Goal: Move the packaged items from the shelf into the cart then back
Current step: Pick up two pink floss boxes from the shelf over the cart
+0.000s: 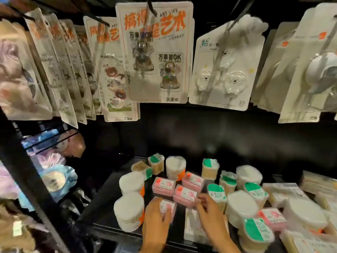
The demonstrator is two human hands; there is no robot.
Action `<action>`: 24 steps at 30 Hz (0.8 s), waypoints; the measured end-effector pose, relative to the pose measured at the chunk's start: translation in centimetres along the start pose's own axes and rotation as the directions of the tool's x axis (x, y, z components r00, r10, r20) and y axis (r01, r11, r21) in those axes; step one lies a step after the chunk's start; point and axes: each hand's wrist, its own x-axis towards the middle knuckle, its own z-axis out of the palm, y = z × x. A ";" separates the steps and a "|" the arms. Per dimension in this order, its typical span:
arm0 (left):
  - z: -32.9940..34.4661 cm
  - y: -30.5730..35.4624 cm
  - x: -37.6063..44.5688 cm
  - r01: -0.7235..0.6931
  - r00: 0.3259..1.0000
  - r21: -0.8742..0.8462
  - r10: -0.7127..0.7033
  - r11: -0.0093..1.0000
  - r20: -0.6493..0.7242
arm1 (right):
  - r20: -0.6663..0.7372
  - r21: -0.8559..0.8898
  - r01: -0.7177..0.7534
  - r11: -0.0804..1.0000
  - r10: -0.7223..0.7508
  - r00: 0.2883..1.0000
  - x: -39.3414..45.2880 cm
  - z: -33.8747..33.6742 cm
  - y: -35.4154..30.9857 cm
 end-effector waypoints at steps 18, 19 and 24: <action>2.8 -1.5 4.6 0.090 0.976 0.492 -0.174 0.866 0.129 | -0.031 -0.547 -0.367 0.752 0.420 0.907 9.1 6.3 2.5; 2.9 -1.6 4.9 0.067 0.984 0.488 -0.139 0.870 0.112 | -0.027 -0.549 -0.382 0.744 0.441 0.897 9.2 6.3 2.5; 2.8 -2.2 4.3 0.150 0.985 0.320 -0.170 0.936 0.037 | 0.053 -0.583 -0.345 0.735 0.459 0.887 9.8 5.8 2.3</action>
